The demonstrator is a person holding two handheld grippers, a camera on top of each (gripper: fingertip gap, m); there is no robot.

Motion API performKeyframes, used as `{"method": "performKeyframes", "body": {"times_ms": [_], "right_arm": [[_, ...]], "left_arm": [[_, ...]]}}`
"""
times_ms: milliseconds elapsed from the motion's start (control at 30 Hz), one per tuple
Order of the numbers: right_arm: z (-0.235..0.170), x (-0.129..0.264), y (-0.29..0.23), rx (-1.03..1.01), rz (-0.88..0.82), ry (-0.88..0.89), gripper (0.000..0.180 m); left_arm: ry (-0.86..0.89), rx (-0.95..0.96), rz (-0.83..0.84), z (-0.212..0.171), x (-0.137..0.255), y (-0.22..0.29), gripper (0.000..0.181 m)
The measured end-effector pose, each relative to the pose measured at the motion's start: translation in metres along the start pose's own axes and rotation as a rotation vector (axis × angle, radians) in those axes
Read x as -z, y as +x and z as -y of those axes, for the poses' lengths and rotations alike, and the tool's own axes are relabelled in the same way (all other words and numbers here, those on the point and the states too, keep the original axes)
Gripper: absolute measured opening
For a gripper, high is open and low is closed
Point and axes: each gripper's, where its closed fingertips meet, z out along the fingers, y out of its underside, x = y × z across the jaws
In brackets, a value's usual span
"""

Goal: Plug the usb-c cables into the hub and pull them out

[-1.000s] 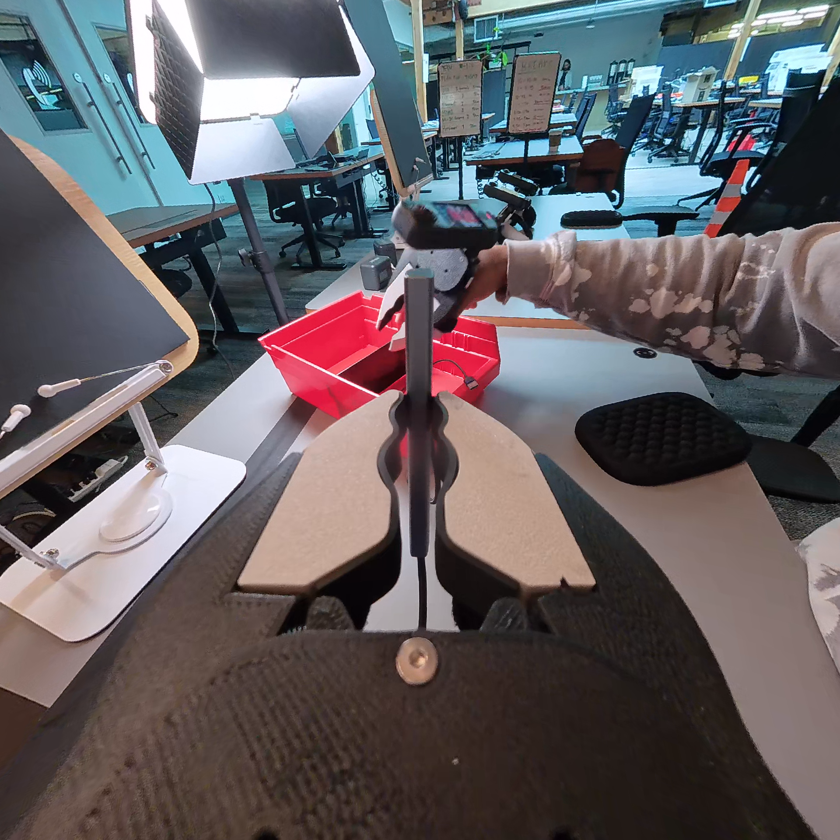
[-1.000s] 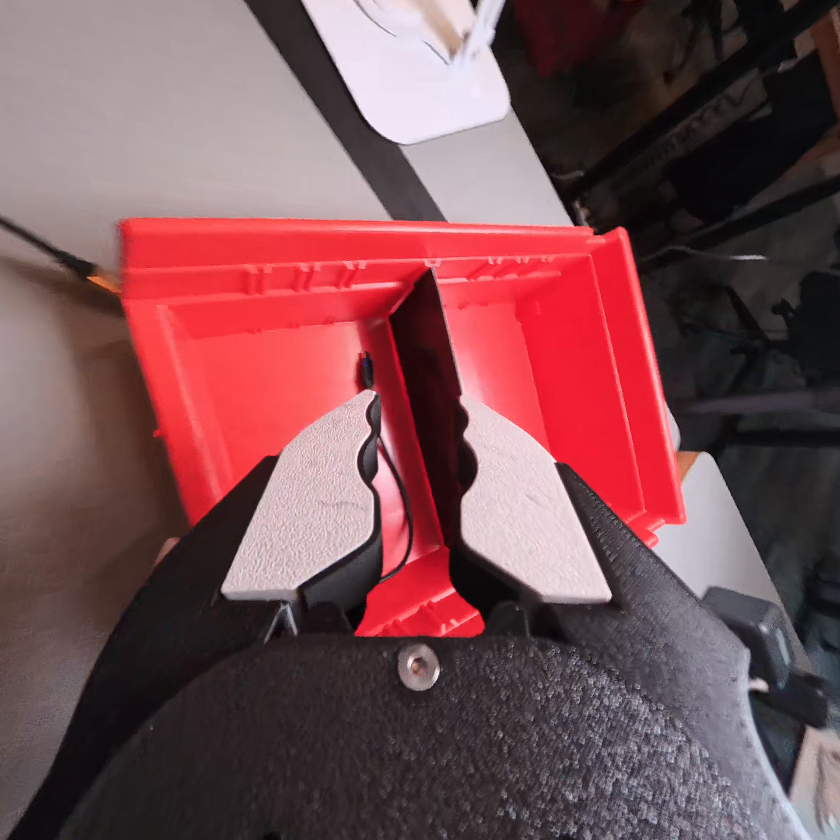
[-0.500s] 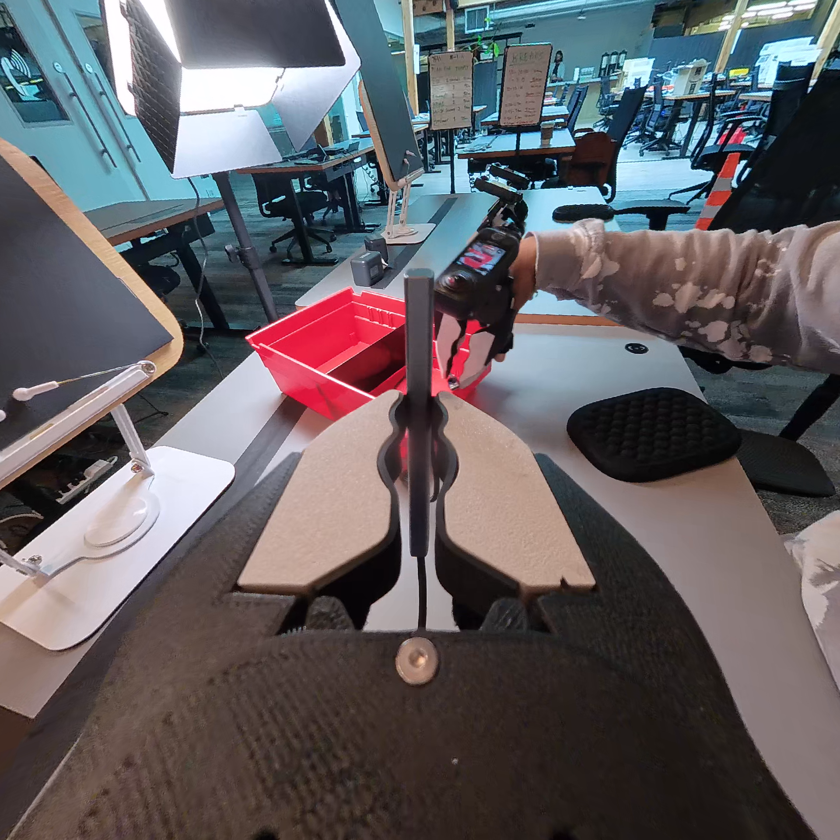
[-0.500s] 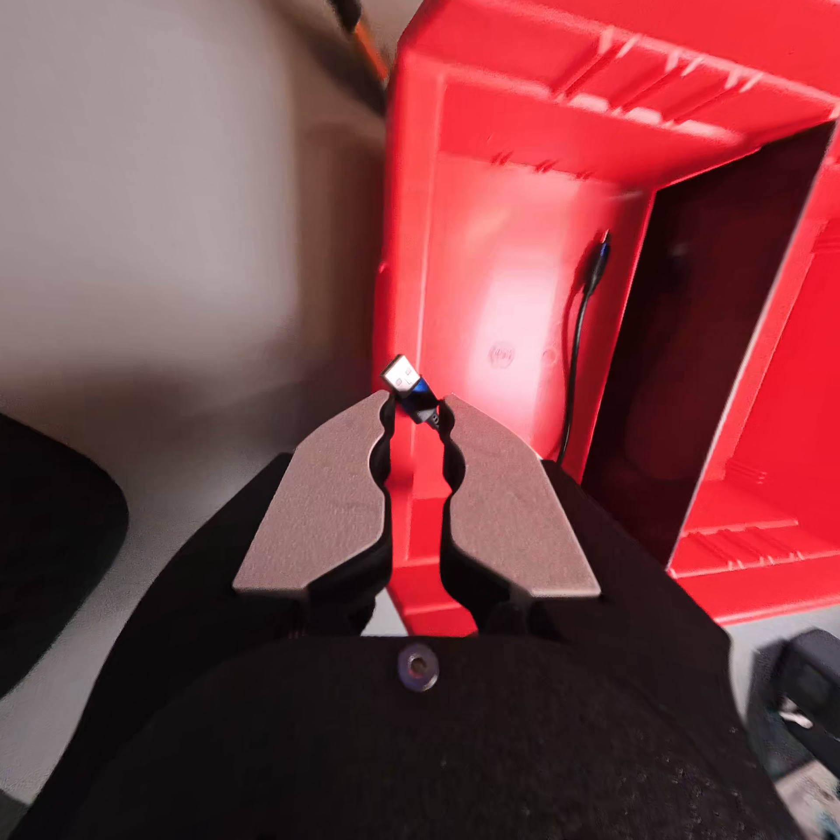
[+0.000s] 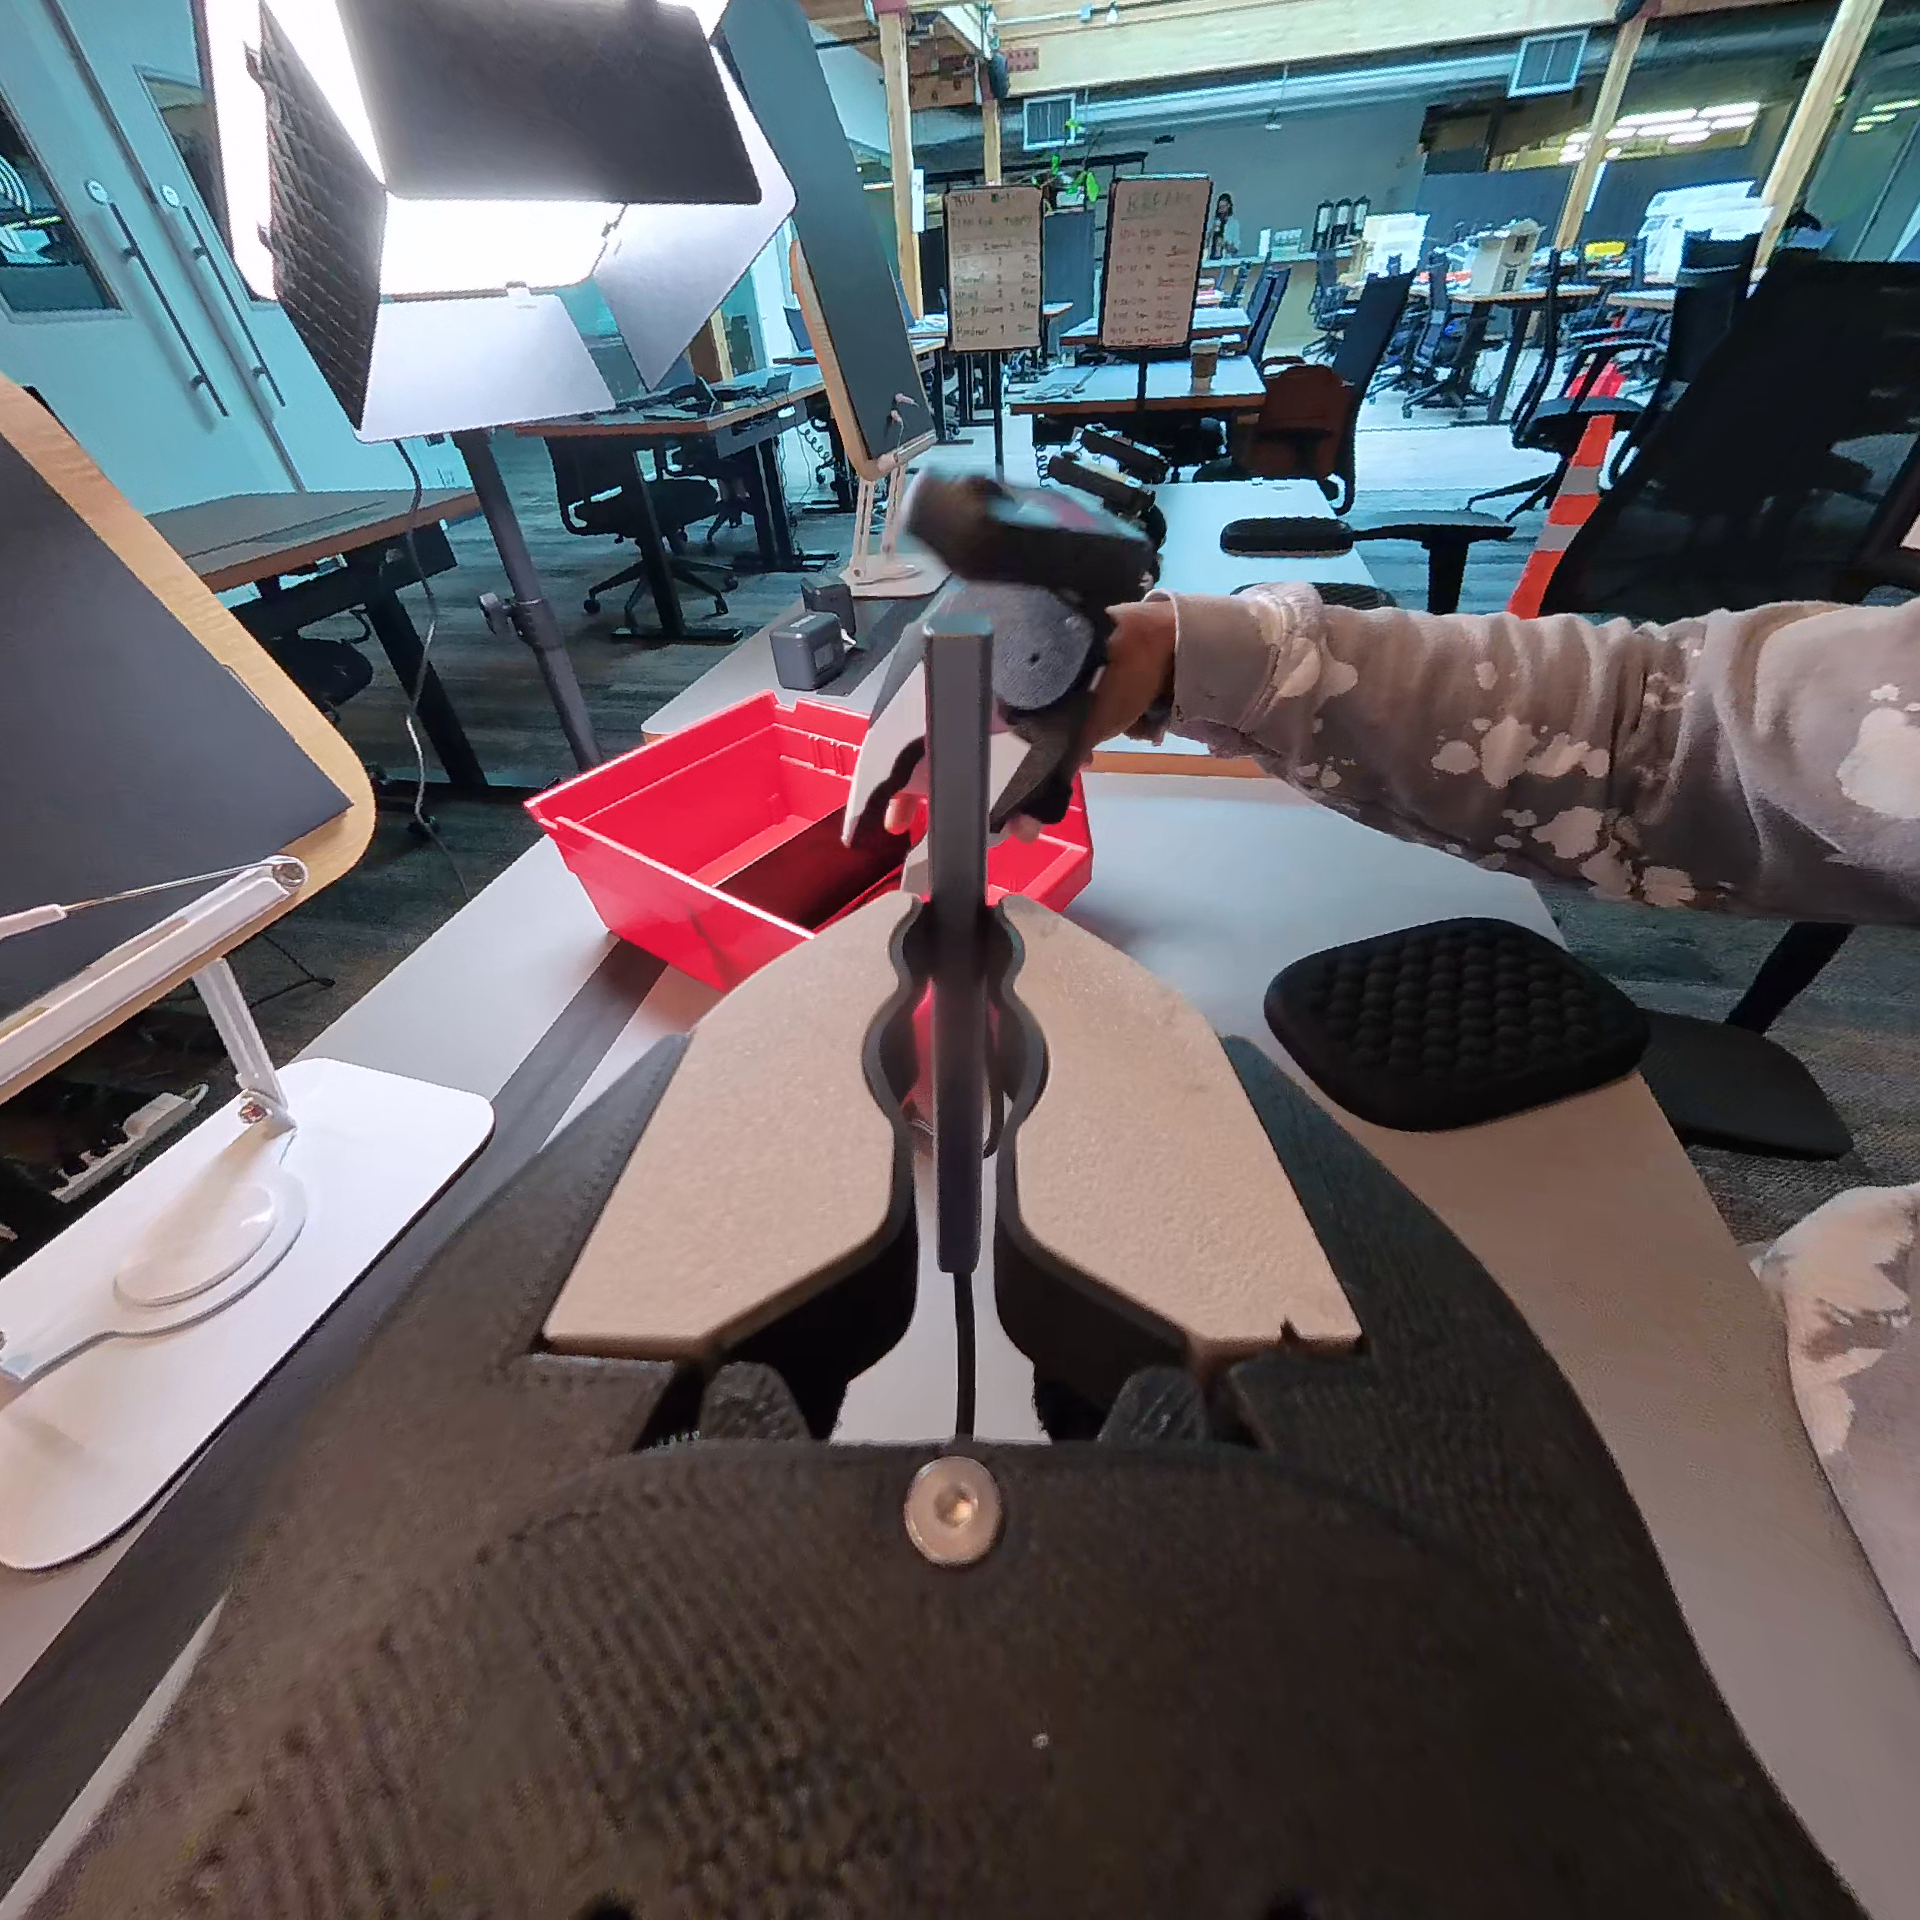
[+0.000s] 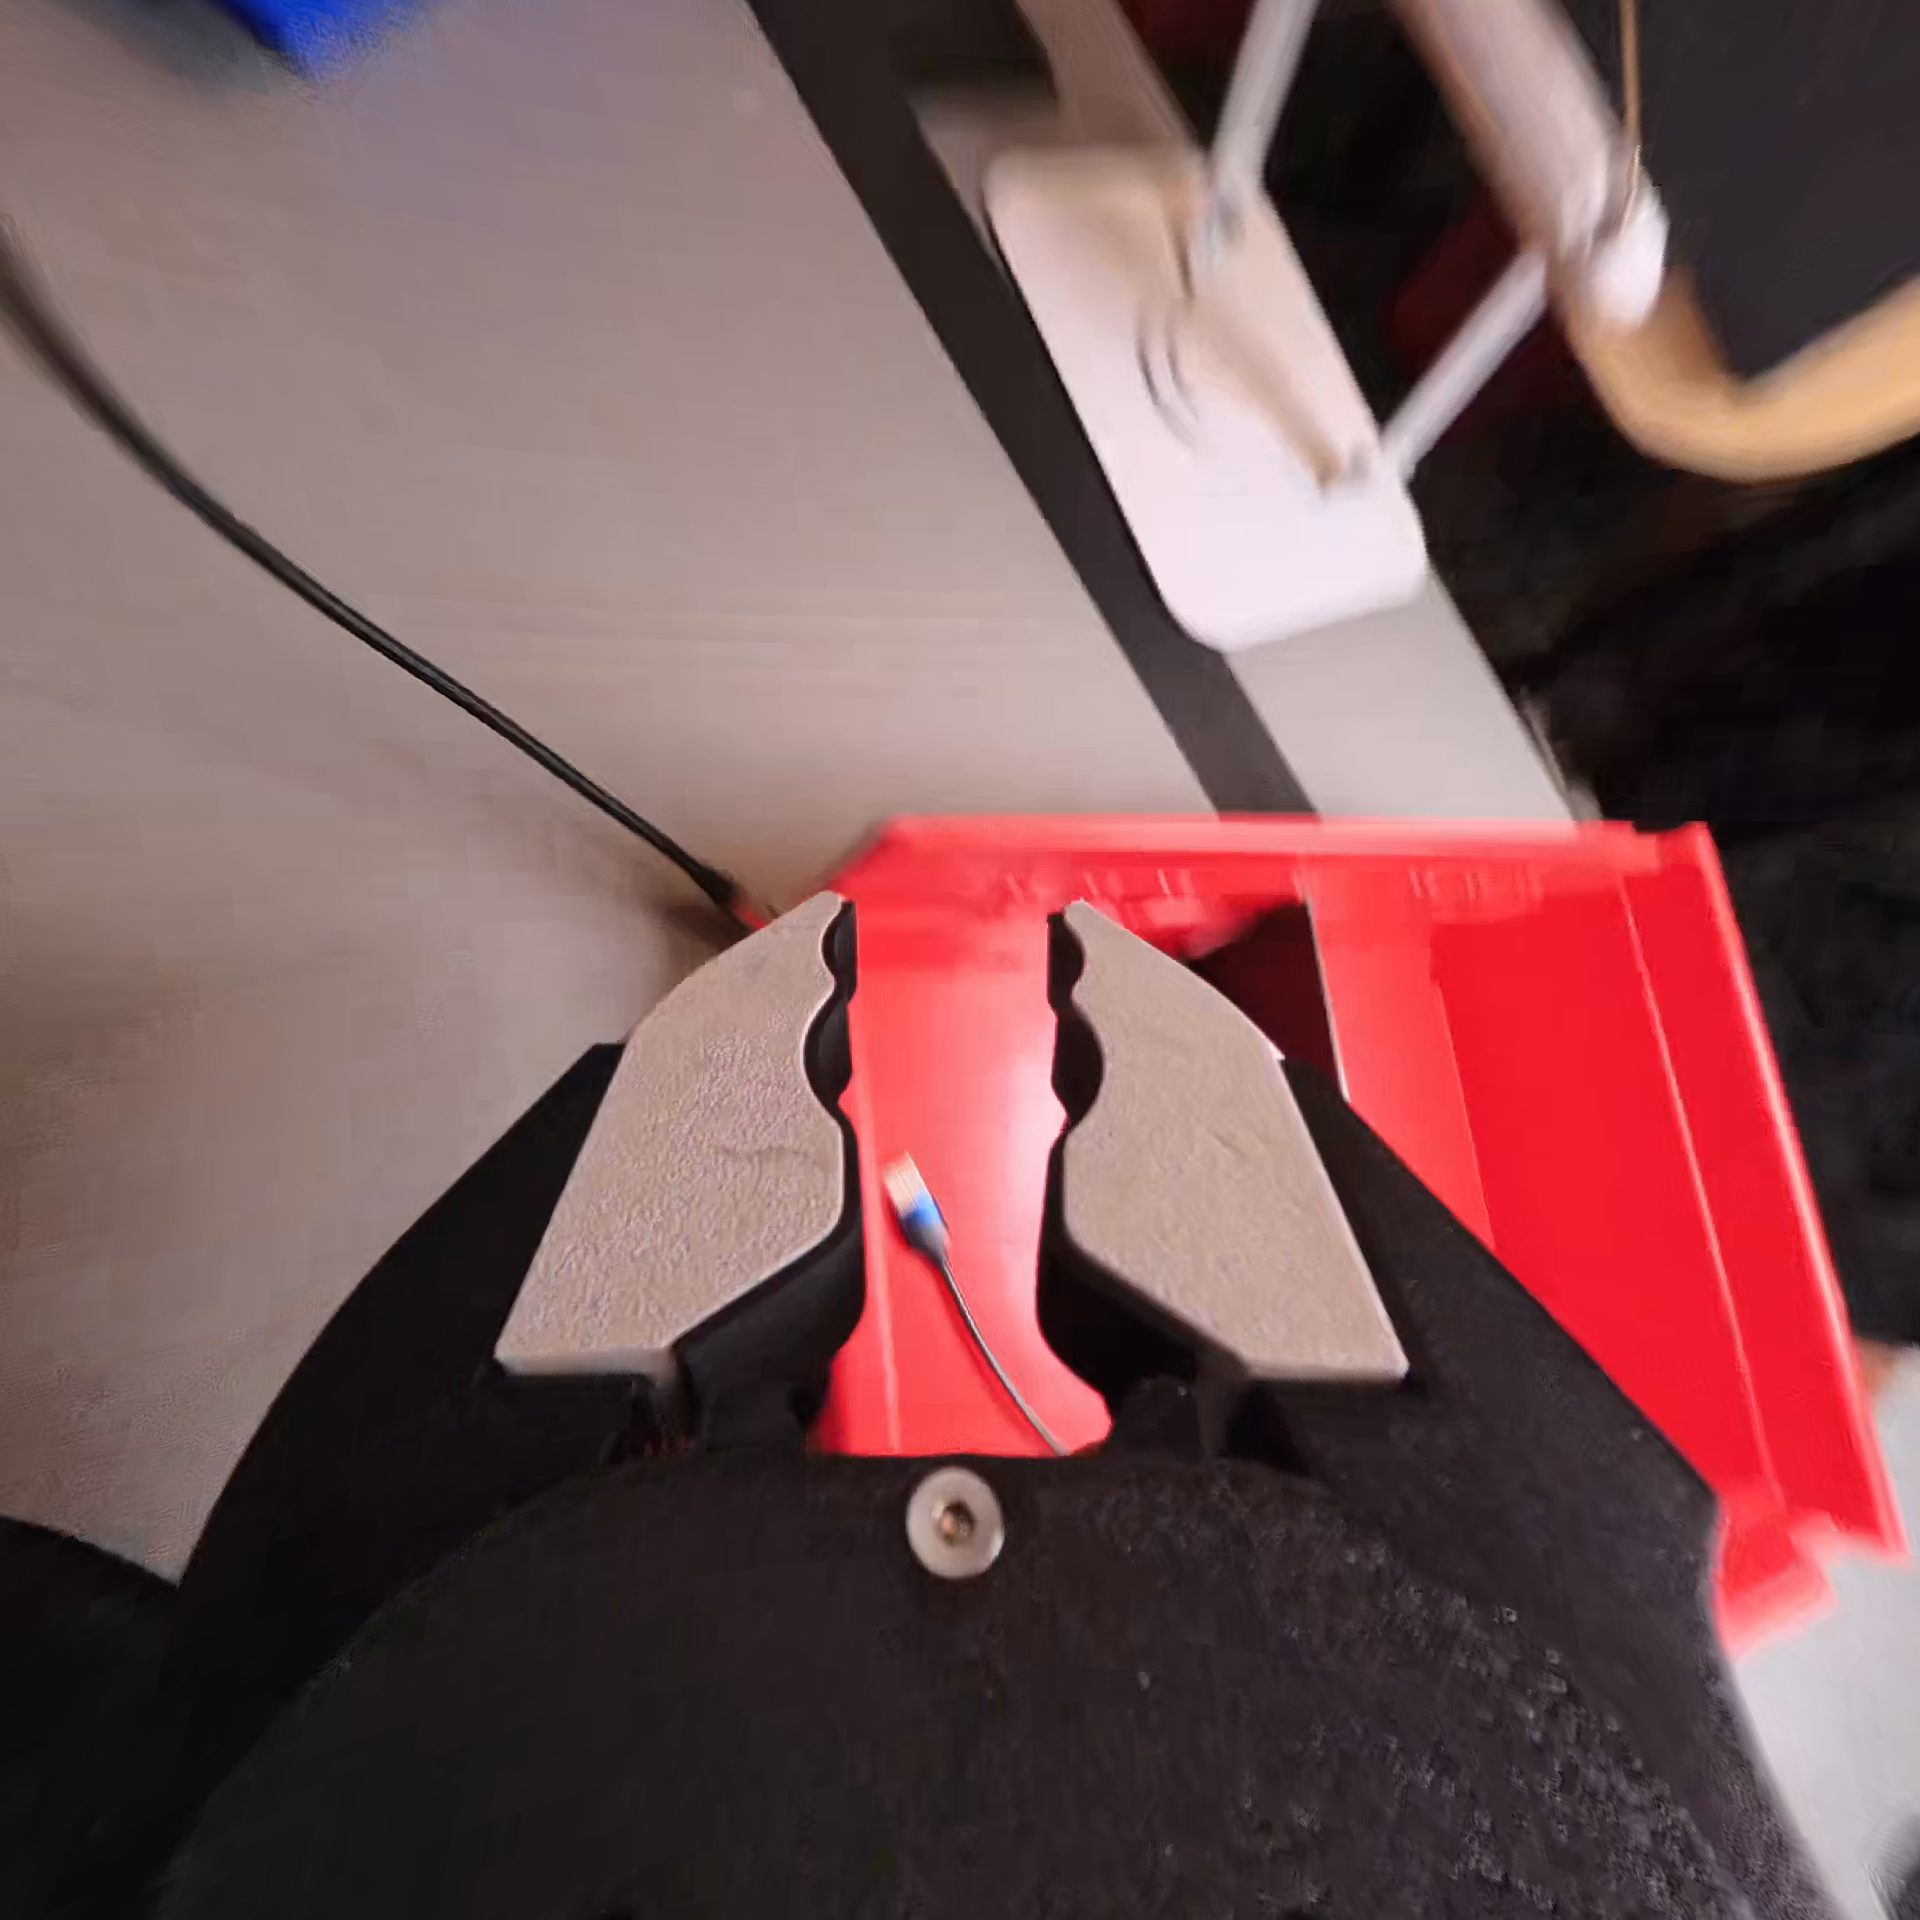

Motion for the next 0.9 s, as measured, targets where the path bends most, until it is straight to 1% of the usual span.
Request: {"method": "performKeyframes", "body": {"times_ms": [100, 167, 200, 300, 367, 433, 467, 500, 667, 700, 767, 900], "right_arm": [[0.075, 0.032, -0.055, 0.031, 0.201, 0.363, 0.033], [0.109, 0.050, -0.084, 0.042, 0.301, 0.518, 0.033], [0.120, 0.055, -0.097, 0.050, 0.339, 0.563, 0.034], [0.147, 0.057, -0.121, 0.069, 0.379, 0.652, 0.034], [0.160, 0.058, -0.133, 0.064, 0.419, 0.714, 0.030], [0.170, 0.061, -0.139, 0.041, 0.472, 0.778, 0.022], [0.173, 0.061, -0.140, 0.026, 0.486, 0.797, 0.012], [0.174, 0.060, -0.140, 0.023, 0.496, 0.807, 0.007], [0.174, 0.063, -0.137, -0.022, 0.501, 0.893, 0.007], [0.172, 0.062, -0.137, -0.032, 0.510, 0.898, 0.006], [0.169, 0.060, -0.134, -0.043, 0.510, 0.887, 0.007], [0.166, 0.063, -0.133, -0.054, 0.518, 0.906, 0.007]], "left_arm": [[0.039, -0.007, -0.032, 0.004, -0.003, 0.007, 0.010], [0.083, -0.015, -0.068, 0.010, -0.004, 0.015, 0.010], [0.108, -0.015, -0.089, 0.014, -0.005, 0.020, 0.010], [0.166, -0.011, -0.136, 0.024, -0.006, 0.031, 0.010], [0.175, -0.020, -0.147, 0.026, -0.006, 0.036, 0.010], [0.171, -0.022, -0.156, 0.026, -0.008, 0.039, 0.010], [0.175, -0.020, -0.156, 0.026, -0.008, 0.039, 0.010], [0.183, -0.013, -0.157, 0.027, -0.008, 0.038, 0.010], [0.201, -0.001, -0.151, 0.026, -0.008, 0.034, 0.011], [0.195, -0.002, -0.160, 0.024, -0.008, 0.035, 0.015], [0.161, 0.006, -0.180, 0.017, -0.012, 0.036, 0.022], [0.108, -0.008, -0.191, 0.004, -0.020, 0.038, 0.021]]}}
